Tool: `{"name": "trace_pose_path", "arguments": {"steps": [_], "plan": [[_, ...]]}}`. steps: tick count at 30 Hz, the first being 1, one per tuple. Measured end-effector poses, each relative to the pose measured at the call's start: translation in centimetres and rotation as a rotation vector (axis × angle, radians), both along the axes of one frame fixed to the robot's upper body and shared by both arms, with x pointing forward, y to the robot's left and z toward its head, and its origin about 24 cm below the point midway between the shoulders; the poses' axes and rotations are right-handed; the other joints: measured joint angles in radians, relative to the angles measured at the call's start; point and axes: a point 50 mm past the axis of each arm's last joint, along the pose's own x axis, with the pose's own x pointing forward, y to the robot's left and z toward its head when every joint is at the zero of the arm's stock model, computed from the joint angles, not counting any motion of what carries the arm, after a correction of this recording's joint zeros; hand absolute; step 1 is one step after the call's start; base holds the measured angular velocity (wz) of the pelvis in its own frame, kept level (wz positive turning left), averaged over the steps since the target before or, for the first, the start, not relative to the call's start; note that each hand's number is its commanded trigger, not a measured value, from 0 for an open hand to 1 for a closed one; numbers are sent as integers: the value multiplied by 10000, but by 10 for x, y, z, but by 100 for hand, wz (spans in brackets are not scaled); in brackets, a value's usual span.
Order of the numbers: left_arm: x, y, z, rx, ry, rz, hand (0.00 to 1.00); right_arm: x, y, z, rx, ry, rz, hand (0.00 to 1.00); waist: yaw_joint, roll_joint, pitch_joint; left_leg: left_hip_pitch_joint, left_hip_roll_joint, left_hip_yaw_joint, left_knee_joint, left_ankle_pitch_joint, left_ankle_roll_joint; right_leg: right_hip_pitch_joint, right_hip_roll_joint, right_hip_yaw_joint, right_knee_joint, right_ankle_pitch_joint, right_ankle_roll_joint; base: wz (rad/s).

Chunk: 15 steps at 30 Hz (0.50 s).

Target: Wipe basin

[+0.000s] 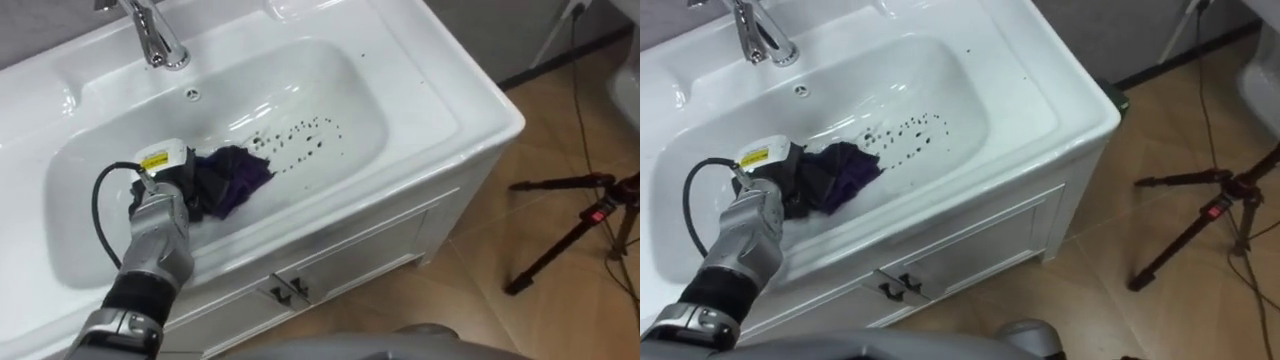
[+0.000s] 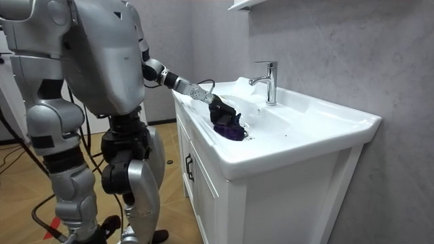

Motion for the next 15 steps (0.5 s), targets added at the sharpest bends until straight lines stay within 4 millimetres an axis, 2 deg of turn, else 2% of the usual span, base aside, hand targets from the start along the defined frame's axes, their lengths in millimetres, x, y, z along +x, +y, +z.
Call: {"name": "trace_pose_path", "arguments": {"steps": [7, 15], "plan": [[-2, -1, -3, 15, 178, -66, 100, -7, -3, 1, 141, 119, -601, 0, -137, 16, 1, 166, 10, 352, 3, 2, 1, 13, 68, 474, -118, 103, 88, -15], [0, -5, -5, -61, 281, -190, 100, -14, 0, 0, 513, 421, -750, 0, -420, 65, 4, 186, 1, 535, 4, 2, 1, 4, 29, 484, -131, 139, 112, -4]]}}
